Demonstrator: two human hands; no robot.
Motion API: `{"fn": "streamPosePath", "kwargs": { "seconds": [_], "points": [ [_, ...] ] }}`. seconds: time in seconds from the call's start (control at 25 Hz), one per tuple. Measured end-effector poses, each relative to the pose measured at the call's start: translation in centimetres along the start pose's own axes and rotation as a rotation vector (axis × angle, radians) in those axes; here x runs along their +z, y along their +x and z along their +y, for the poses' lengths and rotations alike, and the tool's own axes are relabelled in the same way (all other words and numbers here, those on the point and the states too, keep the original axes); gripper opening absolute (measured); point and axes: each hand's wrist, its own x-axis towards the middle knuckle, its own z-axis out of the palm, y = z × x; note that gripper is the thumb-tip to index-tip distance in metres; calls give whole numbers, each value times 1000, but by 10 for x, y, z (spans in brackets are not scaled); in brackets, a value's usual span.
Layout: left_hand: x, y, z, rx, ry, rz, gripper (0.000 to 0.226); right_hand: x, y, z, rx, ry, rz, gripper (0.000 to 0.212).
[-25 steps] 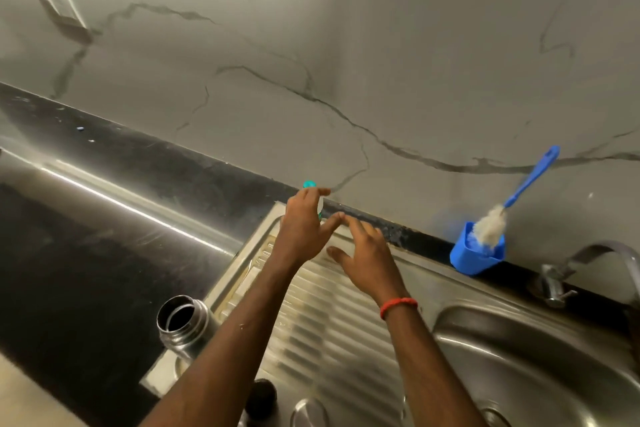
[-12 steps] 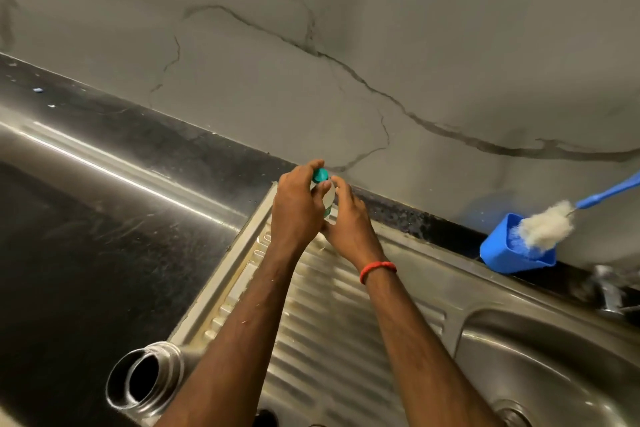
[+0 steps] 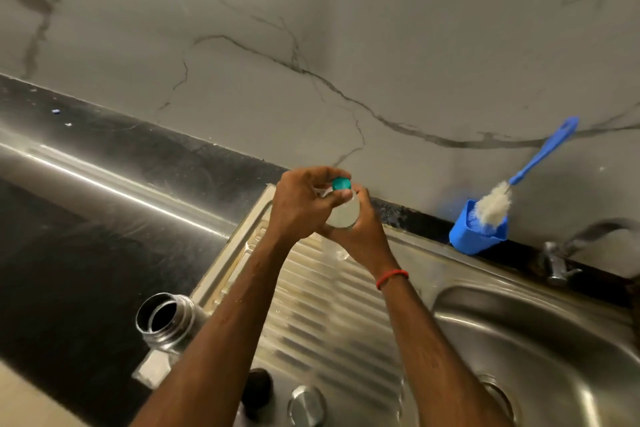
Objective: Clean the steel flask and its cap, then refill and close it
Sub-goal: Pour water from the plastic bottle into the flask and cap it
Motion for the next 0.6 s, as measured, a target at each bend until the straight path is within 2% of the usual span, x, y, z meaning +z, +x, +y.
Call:
{"fn": "streamPosePath", "kwargs": {
  "seconds": [0.16,0.32,0.6],
  "points": [
    [8,-45,45,37,-117,-90,29,-30,-62,-9,-16,-23,45,64],
    [25,-88,72,13,-186,-17,21,-41,-118,-17,8,-46,149,62],
    [53,-137,87,-47,-150,97,33,-55,-172,-11,39,-75,172,75]
  ]
}}
